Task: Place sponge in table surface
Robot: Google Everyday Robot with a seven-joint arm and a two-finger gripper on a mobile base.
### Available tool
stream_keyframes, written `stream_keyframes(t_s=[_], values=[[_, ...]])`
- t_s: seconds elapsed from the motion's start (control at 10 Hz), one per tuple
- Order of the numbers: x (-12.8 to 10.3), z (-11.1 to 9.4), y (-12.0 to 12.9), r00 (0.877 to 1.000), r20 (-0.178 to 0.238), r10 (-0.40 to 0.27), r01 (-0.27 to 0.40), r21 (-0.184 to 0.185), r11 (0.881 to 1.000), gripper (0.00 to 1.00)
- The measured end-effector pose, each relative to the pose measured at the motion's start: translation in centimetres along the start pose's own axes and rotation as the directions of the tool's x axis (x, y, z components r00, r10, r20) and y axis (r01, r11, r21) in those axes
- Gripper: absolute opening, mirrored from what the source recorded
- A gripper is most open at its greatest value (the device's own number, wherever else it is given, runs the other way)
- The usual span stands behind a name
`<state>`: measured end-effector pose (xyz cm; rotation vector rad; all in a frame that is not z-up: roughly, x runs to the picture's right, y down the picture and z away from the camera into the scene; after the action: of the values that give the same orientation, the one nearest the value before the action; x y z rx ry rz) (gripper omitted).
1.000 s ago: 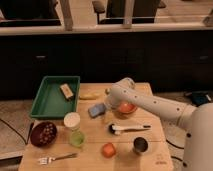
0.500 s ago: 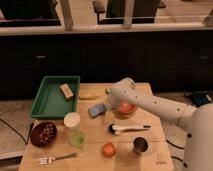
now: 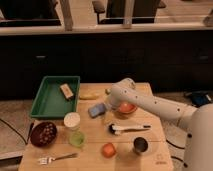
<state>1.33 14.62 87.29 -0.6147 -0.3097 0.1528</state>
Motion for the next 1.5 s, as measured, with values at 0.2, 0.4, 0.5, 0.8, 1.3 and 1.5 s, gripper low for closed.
stream_keyframes(t_s=[0.2, 0.4, 0.5, 0.8, 1.3, 1.5], values=[[-0.2, -0.2, -0.4, 0.999, 0.005, -0.047, 0.047, 0.006, 0.999, 0.8], [-0.9, -0.2, -1.0, 0.993, 0.003, -0.116, 0.116, 0.005, 0.993, 0.8], [-1.3, -0.1, -1.2, 0.987, 0.0, -0.159, 0.159, 0.0, 0.987, 0.8], [-2.6, 0.2, -1.7, 0.94, -0.01, -0.342, 0.342, -0.019, 0.939, 0.8], [-4.1, 1.4, -1.7, 0.856, -0.002, -0.517, 0.516, -0.058, 0.855, 0.8], [-4.3, 1.9, -1.7, 0.84, 0.001, -0.543, 0.542, -0.079, 0.837, 0.8]])
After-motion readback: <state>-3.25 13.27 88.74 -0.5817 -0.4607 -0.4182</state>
